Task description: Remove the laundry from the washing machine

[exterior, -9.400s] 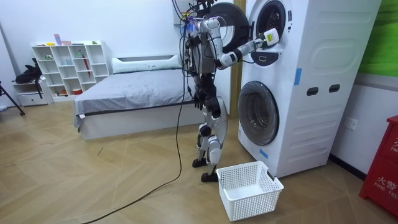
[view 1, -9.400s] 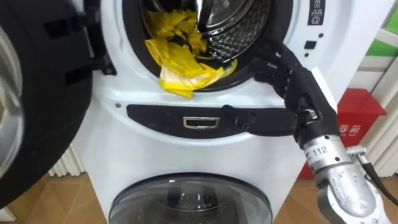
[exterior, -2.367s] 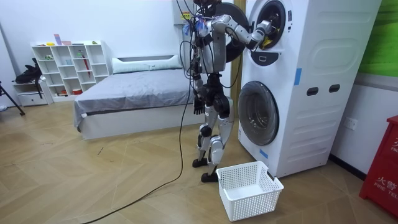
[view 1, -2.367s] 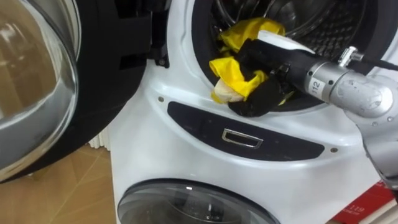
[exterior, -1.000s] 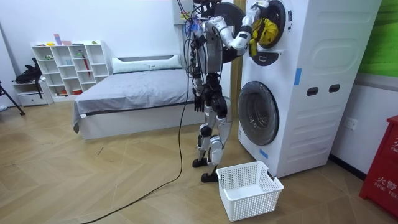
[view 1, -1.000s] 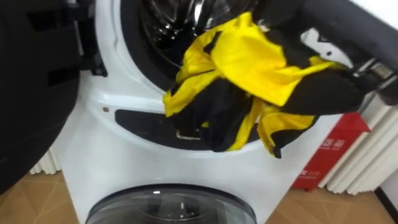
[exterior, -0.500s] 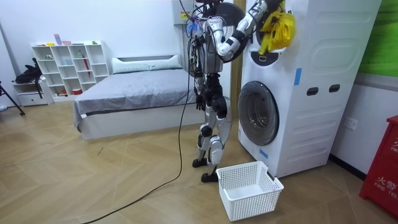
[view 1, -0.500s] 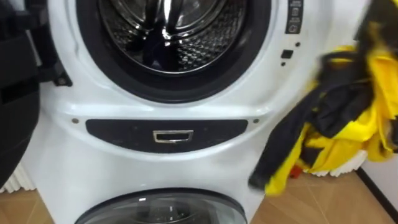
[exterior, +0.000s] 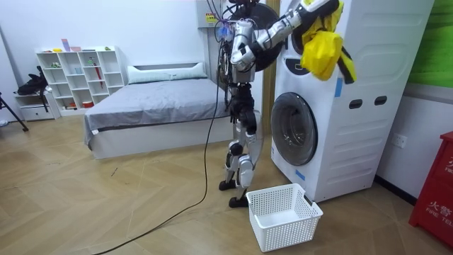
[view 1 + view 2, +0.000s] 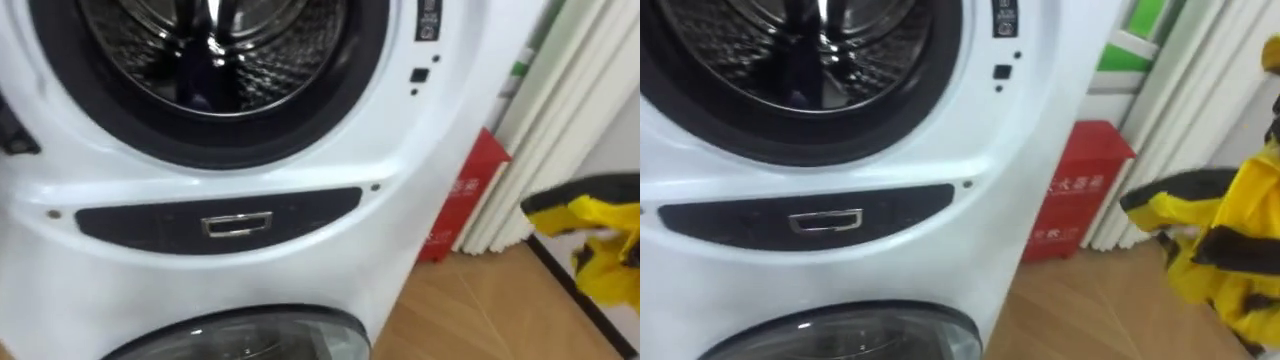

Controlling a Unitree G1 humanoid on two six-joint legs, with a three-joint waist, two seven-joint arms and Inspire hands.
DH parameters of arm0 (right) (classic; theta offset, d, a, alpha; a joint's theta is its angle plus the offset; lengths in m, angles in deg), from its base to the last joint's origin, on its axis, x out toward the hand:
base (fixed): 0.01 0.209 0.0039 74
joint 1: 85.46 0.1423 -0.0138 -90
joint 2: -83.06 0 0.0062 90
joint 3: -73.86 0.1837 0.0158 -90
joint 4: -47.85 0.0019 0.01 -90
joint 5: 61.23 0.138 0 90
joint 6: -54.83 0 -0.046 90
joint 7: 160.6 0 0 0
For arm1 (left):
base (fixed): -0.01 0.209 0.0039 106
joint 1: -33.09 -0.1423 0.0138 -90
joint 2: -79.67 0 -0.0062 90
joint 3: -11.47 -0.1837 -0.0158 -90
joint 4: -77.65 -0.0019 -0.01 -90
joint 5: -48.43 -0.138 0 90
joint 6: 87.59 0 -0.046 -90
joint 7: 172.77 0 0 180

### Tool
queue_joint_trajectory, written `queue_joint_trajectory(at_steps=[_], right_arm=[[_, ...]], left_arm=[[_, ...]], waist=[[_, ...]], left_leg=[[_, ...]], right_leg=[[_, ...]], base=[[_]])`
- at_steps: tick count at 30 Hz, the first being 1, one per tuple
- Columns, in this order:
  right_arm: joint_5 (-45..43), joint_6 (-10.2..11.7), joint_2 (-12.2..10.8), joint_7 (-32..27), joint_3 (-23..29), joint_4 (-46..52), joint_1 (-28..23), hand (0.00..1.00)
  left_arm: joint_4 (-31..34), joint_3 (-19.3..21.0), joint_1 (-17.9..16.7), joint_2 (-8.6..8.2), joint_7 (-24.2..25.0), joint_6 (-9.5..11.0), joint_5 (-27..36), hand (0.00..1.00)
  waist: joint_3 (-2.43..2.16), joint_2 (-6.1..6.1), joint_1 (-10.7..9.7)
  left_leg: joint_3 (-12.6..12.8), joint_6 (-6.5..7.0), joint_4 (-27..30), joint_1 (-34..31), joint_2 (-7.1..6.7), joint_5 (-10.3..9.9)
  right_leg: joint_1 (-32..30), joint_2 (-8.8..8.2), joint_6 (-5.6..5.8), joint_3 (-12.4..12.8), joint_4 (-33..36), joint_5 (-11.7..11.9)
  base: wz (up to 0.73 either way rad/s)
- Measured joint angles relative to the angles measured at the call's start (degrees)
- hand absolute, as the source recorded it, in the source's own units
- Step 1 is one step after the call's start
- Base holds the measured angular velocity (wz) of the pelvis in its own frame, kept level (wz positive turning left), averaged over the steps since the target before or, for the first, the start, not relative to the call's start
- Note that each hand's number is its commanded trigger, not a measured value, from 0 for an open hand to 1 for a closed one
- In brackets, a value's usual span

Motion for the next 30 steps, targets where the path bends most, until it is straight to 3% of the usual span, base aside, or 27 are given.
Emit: queue_joint_trajectory(at_steps=[2, 7, 12, 16, 19, 21, 22, 23, 25, 27, 30], right_arm=[[-0.09, -0.17, -0.81, 0.45, -2.47, -1.51, -0.01, 1.00], [1.53, -3.22, -4.53, 5.08, -8.71, -4.54, -1.35, 1.00], [2.71, -5.21, -7.17, 12.09, -15.66, -11.54, -2.62, 1.00], [3.44, -6.01, -8.27, 15.58, -17.98, -17.59, -3.03, 1.00], [3.40, -6.34, -10.43, 17.28, -19.95, -22.59, -3.24, 1.00], [3.81, -6.13, -12.81, 17.97, -21.58, -28.49, -3.39, 1.00], [3.84, -6.15, -13.26, 18.01, -22.23, -30.22, -3.39, 1.00], [3.78, -6.18, -14.20, 18.22, -23.22, -33.39, -3.36, 1.00], [3.27, -6.21, -14.54, 18.65, -24.85, -38.09, -3.16, 1.00], [2.14, -6.11, -15.46, 18.68, -25.38, -46.05, -3.09, 1.00], [1.48, -5.91, -16.40, 17.85, -25.48, -50.72, -2.93, 1.00]], left_arm=[[0.11, -1.40, 1.55, 1.06, 0.03, -0.93, 0.29, 0.00], [-0.87, -5.84, 5.73, 2.70, 0.06, -1.08, 0.39, 0.00], [-0.85, -11.99, 8.29, 2.86, 0.65, -1.69, 0.76, 0.00], [-1.28, -14.69, 8.69, 2.77, 0.75, -1.79, 3.76, 0.00], [-1.19, -16.31, 8.63, 2.01, 0.75, -1.74, 4.52, 0.00], [-1.23, -17.33, 9.03, 1.26, 0.73, -1.76, 4.90, 0.00], [-1.24, -17.51, 9.08, 1.31, 0.74, -1.79, 4.91, 0.00], [-1.22, -17.80, 9.65, 1.43, 0.75, -1.80, 4.90, 0.00], [-1.18, -18.65, 10.07, 1.44, 0.77, -1.95, 4.85, 0.00], [-1.12, -19.92, 10.35, 1.44, 1.00, -2.00, 4.86, 0.00], [-0.71, -21.16, 10.02, 1.29, 2.79, -1.74, 5.03, 0.00]], waist=[[0.09, -0.10, -0.07], [0.27, -0.06, -1.09], [0.63, 0.39, -2.12], [0.45, 0.98, -2.35], [0.52, 2.60, -2.58], [0.10, 5.33, -2.31], [-0.06, 5.70, -2.34], [0.10, 6.27, -2.42], [0.29, 7.70, -2.46], [-0.26, 9.48, -2.99], [-0.17, 11.49, -4.30]], left_leg=[[2.32, -0.06, -0.02, 0.44, 0.29, -0.04], [6.99, -0.32, -0.04, 0.94, 0.95, -0.20], [11.52, -1.21, 0.16, 0.90, 2.17, -1.25], [14.64, -1.30, 0.20, 0.98, 2.45, -1.36], [16.11, -1.42, 0.27, 0.92, 2.59, -1.70], [17.38, -1.67, 0.48, 0.70, 3.21, -2.88], [17.39, -1.67, 0.54, 0.49, 3.20, -2.88], [17.44, -1.66, 0.72, 0.20, 3.12, -2.88], [17.77, -1.66, 0.84, -0.30, 2.98, -2.88], [18.55, -1.66, 1.18, -1.23, 3.03, -2.88], [18.68, -1.66, 1.27, -2.68, 3.00, -2.88]], right_leg=[[-0.53, 0.55, -0.22, 2.06, 0.40, 0.47], [-1.74, 1.73, -0.41, 5.87, 0.49, 1.22], [-2.78, 3.56, -0.68, 9.85, 0.34, 2.75], [-3.43, 4.26, -0.69, 12.05, 0.37, 3.18], [-4.08, 4.73, -0.60, 13.48, 0.43, 3.37], [-4.71, 5.58, -0.56, 14.48, 0.57, 3.46], [-5.03, 5.56, -0.56, 14.50, 0.63, 3.46], [-5.41, 5.57, -0.55, 14.68, 0.96, 3.46], [-6.39, 5.71, -0.47, 15.71, 1.41, 3.49], [-7.48, 5.79, -0.44, 15.91, 1.72, 3.47], [-9.60, 6.02, -0.44, 16.45, 2.82, 3.41]], base=[[-0.63], [-0.43], [-0.48], [-0.33], [-0.31], [-0.26], [-0.18], [-0.11], [-0.20], [-0.13], [-0.12]])
